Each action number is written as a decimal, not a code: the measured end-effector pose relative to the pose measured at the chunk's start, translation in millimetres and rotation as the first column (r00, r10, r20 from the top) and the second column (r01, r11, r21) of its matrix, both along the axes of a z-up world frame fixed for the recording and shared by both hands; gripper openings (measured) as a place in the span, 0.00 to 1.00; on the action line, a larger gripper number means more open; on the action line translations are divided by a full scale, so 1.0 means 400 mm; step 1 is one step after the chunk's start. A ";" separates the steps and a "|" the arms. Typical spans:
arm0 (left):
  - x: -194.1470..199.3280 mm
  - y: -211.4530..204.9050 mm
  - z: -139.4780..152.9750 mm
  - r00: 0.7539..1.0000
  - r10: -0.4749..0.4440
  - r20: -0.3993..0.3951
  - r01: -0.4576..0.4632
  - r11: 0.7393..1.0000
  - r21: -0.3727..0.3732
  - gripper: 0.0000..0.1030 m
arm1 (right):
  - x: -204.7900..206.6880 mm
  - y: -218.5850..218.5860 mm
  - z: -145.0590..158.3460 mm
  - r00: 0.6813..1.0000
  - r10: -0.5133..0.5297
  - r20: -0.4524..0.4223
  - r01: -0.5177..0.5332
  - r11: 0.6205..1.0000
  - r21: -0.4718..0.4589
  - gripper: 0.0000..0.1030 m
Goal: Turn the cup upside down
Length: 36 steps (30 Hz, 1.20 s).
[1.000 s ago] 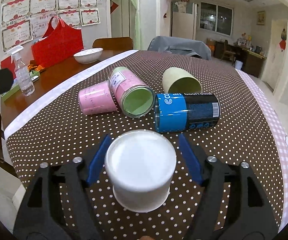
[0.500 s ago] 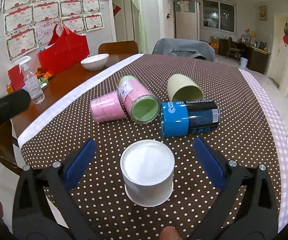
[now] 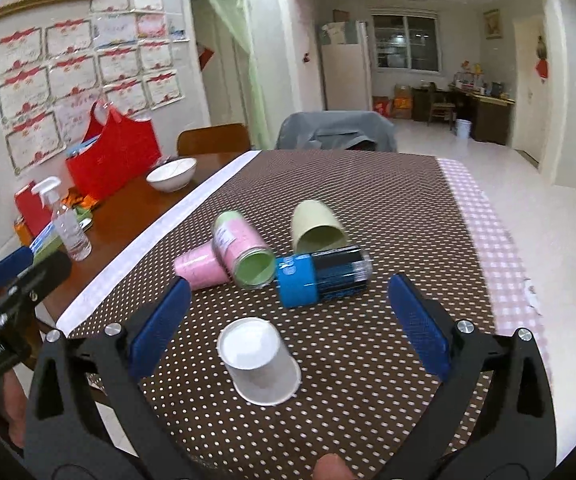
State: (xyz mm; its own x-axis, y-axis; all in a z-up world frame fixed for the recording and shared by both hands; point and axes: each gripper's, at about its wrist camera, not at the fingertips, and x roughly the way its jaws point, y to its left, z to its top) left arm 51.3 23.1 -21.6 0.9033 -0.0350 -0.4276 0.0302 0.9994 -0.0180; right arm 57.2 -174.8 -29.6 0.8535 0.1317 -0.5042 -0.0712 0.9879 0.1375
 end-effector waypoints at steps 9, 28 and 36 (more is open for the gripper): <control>-0.065 -0.038 0.064 0.997 -0.042 0.057 0.041 0.999 0.031 0.86 | -0.102 -0.045 0.081 0.995 -0.071 0.069 0.072 0.997 -0.021 0.94; -0.152 -0.073 0.126 0.992 -0.064 0.113 0.059 0.997 0.042 0.86 | -0.191 -0.037 0.144 0.975 -0.133 0.181 0.141 0.989 -0.037 0.94; -0.159 -0.074 0.128 0.991 -0.049 0.123 0.043 0.998 0.050 0.86 | -0.199 -0.034 0.144 0.975 -0.130 0.181 0.138 0.990 -0.032 0.94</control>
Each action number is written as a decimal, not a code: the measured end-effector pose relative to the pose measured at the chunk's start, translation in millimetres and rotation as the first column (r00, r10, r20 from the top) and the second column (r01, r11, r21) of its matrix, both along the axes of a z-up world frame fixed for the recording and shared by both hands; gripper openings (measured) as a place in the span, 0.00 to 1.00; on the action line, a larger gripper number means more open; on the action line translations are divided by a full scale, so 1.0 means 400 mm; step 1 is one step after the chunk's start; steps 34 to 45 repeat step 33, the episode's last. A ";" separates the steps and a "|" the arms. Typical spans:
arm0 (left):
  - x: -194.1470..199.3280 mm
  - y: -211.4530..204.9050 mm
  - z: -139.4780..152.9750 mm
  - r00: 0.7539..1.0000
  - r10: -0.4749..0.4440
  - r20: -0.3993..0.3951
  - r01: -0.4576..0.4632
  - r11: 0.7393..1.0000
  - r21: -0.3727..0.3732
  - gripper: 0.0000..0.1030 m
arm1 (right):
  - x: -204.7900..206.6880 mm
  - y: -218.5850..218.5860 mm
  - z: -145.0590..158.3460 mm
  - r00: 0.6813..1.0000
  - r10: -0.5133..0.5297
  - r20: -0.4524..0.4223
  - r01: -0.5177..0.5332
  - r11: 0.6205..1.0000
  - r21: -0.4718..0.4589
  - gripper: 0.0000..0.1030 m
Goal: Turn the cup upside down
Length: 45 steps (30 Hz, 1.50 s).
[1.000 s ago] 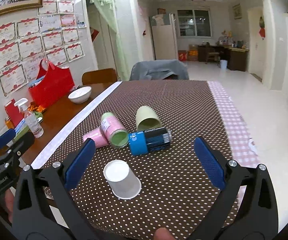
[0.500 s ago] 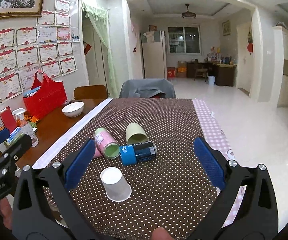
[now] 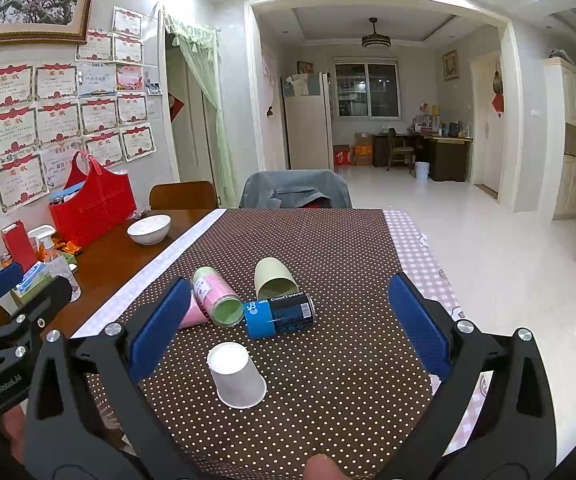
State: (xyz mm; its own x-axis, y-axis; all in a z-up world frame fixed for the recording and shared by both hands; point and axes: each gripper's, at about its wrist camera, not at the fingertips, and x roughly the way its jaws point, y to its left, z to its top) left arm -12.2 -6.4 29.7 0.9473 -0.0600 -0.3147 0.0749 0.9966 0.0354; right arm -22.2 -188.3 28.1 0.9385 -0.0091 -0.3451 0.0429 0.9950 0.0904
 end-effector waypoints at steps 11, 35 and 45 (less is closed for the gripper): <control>-0.004 -0.006 0.004 1.000 0.003 0.012 -0.003 1.000 0.002 0.86 | 0.001 0.001 0.001 1.000 0.001 -0.002 -0.001 1.000 0.006 0.94; -0.002 -0.006 0.006 1.000 0.018 0.010 -0.017 1.000 -0.010 0.86 | 0.009 0.009 -0.005 1.000 0.014 -0.012 -0.014 1.000 0.009 0.94; -0.002 -0.006 0.006 1.000 0.018 0.010 -0.017 1.000 -0.010 0.86 | 0.009 0.009 -0.005 1.000 0.014 -0.012 -0.014 1.000 0.009 0.94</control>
